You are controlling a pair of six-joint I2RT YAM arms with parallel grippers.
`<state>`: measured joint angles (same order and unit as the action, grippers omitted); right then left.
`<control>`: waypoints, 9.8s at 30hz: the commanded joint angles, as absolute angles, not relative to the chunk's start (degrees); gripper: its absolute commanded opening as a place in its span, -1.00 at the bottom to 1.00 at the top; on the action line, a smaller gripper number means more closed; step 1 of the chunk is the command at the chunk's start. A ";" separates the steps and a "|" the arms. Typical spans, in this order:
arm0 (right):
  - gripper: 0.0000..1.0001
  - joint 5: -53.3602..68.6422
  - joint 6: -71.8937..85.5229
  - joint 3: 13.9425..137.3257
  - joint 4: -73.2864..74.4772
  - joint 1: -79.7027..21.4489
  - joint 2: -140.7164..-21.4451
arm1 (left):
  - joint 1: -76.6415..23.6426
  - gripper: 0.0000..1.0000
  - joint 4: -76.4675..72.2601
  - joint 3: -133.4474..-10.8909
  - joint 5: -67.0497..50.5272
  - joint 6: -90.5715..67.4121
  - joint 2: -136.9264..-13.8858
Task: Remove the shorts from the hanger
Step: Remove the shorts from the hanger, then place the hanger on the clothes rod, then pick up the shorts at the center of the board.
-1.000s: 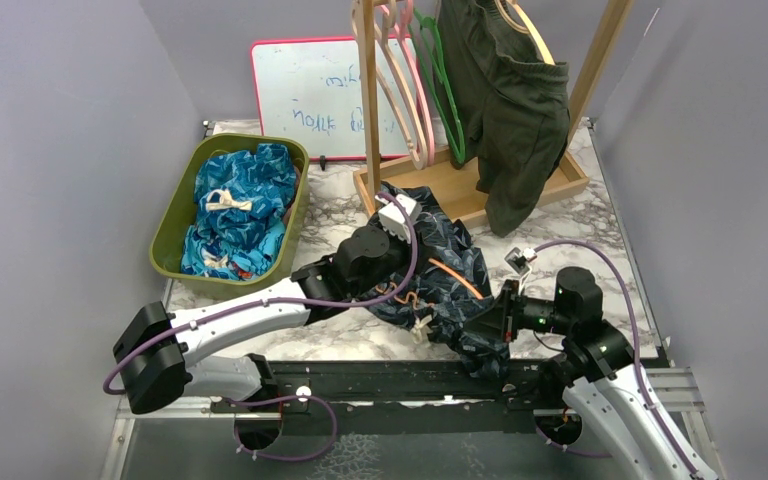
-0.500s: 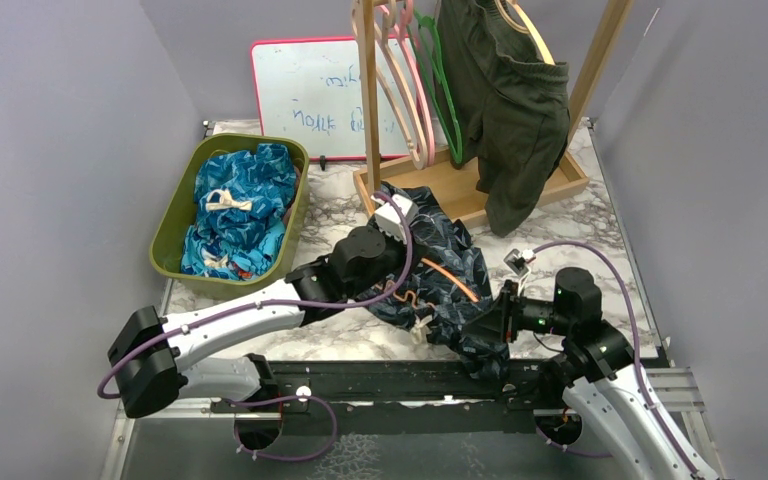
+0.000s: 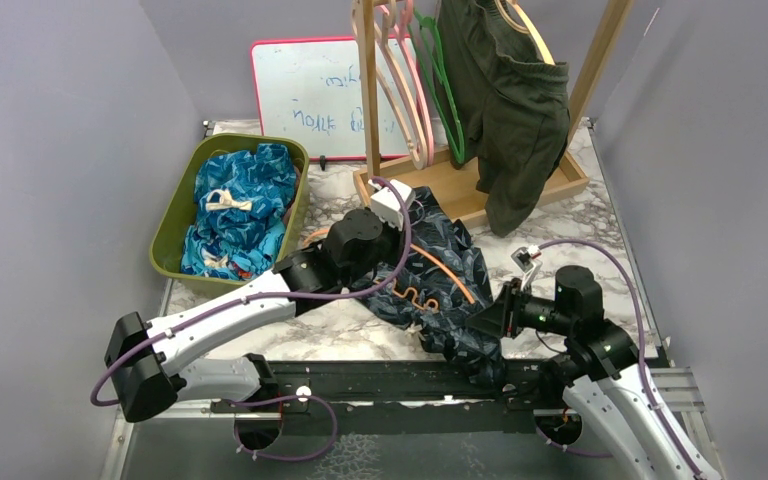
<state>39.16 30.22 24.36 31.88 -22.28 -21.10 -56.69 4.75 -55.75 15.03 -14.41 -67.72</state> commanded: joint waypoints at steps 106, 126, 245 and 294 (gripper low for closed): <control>-0.97 43.88 32.78 37.23 43.87 -22.19 -12.65 | -56.41 0.28 -6.01 -43.05 0.33 -24.48 -56.40; -0.97 22.04 32.99 49.98 47.63 -22.24 -6.20 | -56.44 0.98 6.15 -37.41 10.80 -25.96 -39.76; -0.67 24.53 38.42 12.36 -4.25 -24.16 -58.94 | -56.34 0.98 -3.77 -34.98 12.88 -29.13 -63.77; 0.09 9.78 44.55 13.74 17.46 -24.17 -32.23 | -58.62 -0.83 0.89 -56.79 19.24 -16.93 -92.49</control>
<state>13.93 43.16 13.17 12.23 -24.05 -36.10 -57.43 0.47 -56.75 8.84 -19.40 -100.66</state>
